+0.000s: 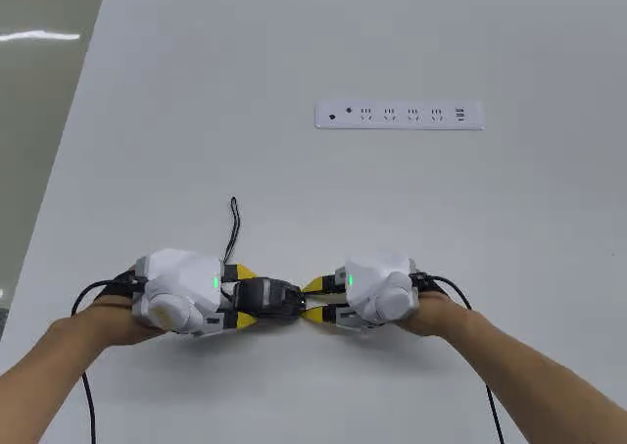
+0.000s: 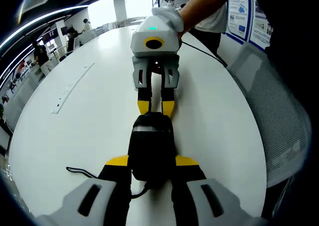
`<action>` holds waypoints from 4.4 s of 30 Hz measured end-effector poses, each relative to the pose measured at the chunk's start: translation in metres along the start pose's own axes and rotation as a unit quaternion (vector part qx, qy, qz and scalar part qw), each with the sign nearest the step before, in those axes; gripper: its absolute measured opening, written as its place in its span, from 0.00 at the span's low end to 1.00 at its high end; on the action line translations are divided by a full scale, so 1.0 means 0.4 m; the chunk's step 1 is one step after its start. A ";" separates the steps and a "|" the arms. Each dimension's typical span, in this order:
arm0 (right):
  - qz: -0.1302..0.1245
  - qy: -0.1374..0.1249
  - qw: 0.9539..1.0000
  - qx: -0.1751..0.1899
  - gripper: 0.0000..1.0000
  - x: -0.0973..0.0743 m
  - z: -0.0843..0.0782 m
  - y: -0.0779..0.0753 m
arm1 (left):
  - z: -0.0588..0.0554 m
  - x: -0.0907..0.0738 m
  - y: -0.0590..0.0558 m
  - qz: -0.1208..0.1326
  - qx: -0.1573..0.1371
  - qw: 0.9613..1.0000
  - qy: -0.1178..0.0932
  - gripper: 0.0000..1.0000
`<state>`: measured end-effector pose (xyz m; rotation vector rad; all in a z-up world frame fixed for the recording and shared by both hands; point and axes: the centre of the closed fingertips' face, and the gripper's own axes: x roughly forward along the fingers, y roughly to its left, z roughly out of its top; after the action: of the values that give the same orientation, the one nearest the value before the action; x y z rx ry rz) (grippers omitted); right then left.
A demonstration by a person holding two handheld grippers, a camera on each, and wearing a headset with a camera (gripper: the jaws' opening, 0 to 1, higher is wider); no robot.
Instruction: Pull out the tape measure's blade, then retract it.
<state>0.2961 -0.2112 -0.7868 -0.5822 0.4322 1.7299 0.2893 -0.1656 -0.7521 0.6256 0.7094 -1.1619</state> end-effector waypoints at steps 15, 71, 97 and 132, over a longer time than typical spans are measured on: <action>-0.001 -0.002 1.000 0.001 0.10 -0.005 0.003 -0.001 | -0.005 -0.002 0.001 -0.001 -0.003 1.000 0.010 0.26; 0.001 0.004 1.000 0.014 0.09 -0.135 -0.067 0.008 | -0.010 -0.008 -0.003 -0.012 0.001 1.000 0.024 0.25; -0.002 0.019 1.000 0.023 0.09 -0.225 -0.130 0.012 | -0.005 -0.004 -0.005 -0.014 0.006 0.999 0.032 0.25; -0.008 0.034 0.999 0.034 0.09 -0.329 -0.212 0.018 | -0.008 -0.002 -0.007 -0.021 0.010 0.999 0.045 0.25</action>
<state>0.3252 -0.3649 -0.7775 -0.5942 0.5305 1.6781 0.2859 -0.1637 -0.7537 0.6860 0.7916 -1.1867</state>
